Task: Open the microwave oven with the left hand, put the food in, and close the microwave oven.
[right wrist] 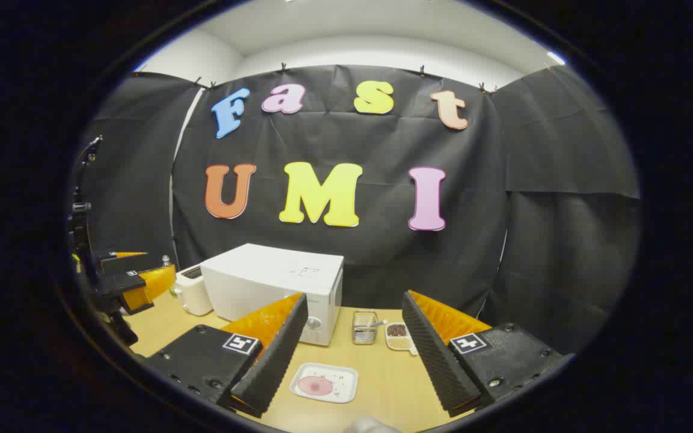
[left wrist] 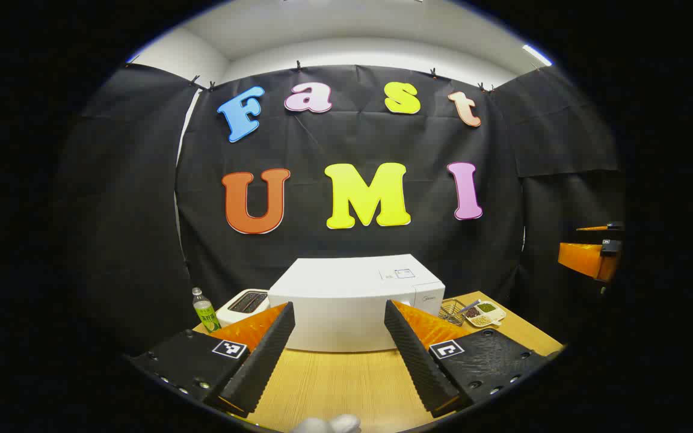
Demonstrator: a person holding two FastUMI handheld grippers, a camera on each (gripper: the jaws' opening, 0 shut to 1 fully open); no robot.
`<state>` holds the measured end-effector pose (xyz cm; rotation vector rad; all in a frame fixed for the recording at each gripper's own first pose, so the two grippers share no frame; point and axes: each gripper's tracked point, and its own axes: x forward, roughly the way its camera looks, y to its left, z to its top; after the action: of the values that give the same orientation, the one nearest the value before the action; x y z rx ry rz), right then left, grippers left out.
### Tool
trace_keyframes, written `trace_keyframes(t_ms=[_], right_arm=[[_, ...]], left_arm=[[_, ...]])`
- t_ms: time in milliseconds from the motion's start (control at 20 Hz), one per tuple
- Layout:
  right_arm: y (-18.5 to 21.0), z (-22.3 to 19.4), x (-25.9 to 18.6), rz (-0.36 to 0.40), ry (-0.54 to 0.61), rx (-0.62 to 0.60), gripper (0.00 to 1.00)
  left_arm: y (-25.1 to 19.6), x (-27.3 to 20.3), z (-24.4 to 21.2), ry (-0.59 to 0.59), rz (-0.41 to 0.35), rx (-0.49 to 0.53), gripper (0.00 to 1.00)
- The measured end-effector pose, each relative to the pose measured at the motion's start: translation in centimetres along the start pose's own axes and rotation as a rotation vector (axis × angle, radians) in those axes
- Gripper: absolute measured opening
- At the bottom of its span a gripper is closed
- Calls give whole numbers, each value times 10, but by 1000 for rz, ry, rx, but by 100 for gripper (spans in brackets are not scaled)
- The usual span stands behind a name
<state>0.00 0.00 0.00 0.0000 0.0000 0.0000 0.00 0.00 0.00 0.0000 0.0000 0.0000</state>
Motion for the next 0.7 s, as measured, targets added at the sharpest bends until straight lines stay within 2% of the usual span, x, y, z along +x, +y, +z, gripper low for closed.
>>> trace_keyframes(t_ms=[50, 150, 200, 650, 700], right_arm=[[-1, 0, 0, 1, 0, 4, 92], [-4, -1, 2, -1, 6, 10, 92], [-4, -1, 2, 0, 5, 12, 100], [-14, -2, 2, -9, 6, 22, 100], [-15, -1, 2, -10, 6, 22, 92]], left_arm=[[-1, 2, -1, 3, -1, 2, 94], [-4, 3, -4, 8, -3, 1, 94], [-6, 5, -5, 12, -4, 2, 94], [-26, 28, -19, 5, -17, 26, 94], [-30, 36, -26, 6, -18, 33, 94]])
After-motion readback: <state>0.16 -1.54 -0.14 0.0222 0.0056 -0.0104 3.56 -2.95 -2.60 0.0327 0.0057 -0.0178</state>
